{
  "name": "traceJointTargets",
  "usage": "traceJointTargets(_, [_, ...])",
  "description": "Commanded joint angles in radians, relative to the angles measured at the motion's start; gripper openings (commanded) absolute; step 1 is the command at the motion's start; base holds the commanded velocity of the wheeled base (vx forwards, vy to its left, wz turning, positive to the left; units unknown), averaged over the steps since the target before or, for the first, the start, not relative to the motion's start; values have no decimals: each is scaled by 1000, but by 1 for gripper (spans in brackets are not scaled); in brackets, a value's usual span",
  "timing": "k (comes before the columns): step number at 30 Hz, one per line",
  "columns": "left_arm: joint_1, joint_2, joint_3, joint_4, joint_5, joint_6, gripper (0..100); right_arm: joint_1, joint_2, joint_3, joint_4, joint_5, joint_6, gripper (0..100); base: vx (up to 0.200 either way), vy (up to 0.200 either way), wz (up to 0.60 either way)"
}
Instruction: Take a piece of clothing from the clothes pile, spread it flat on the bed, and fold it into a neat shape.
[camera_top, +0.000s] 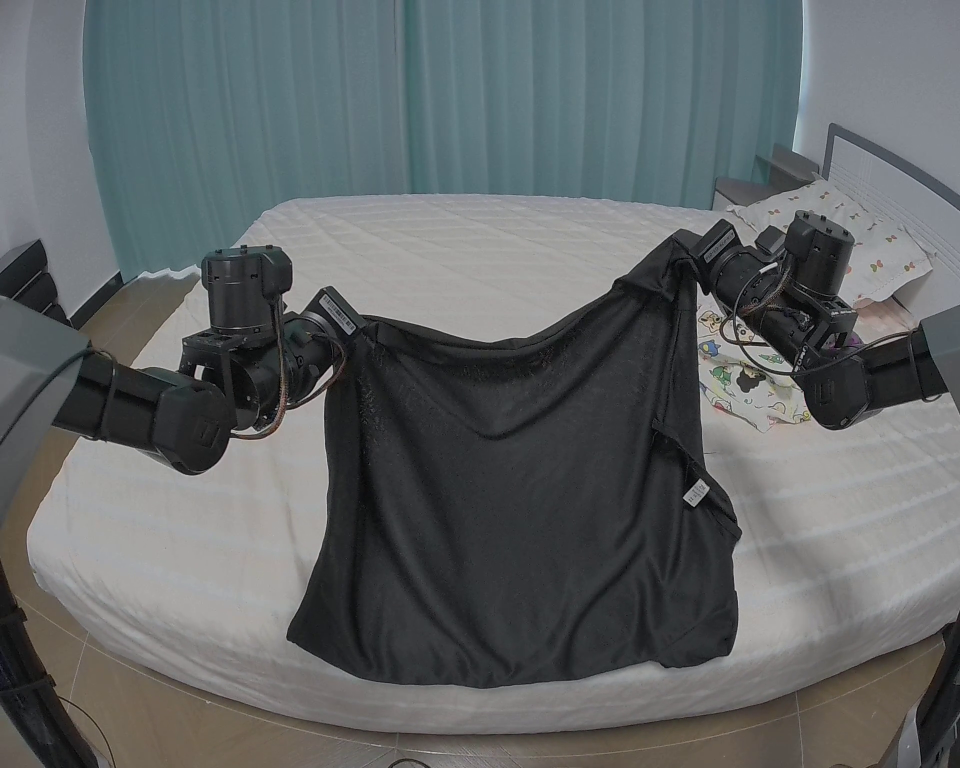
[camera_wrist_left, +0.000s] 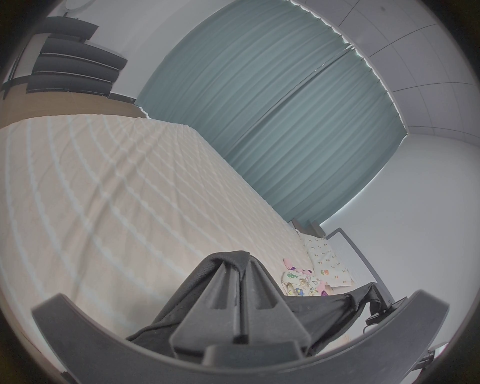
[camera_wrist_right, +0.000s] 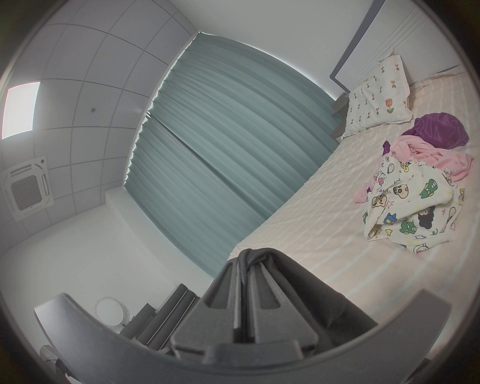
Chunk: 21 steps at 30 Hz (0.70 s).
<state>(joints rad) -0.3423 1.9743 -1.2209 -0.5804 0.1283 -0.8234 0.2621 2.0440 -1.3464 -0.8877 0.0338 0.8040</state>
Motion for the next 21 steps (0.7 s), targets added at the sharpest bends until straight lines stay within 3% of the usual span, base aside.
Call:
traceJointTargets(1, [0,86,-32,-1,4,1,0,-6,44,1,-2,-3,-2,0,200,0,0])
traceJointTargets(6, [0,135,-51,2,7,1,0,-7,81,6,-2,-3,-2,0,200,0,0])
traceJointTargets(11, [2,187,-63,7,1,3,0,-7,130,12,-4,-9,-11,0,0,0,0])
traceJointTargets(12, [0,193,-63,7,1,3,0,-7,139,12,-4,-9,-11,100,0,0,0])
traceJointTargets(16, [2,229,-74,8,-13,1,0,-6,202,12,-4,-12,-17,100,0,0,0])
traceJointTargets(17, [2,238,-75,5,-13,1,100,-6,212,10,-4,-18,-19,100,0,0,0])
traceJointTargets(21, [3,261,-81,10,-7,7,100,-24,271,-8,-4,-66,-45,100,0,0,0])
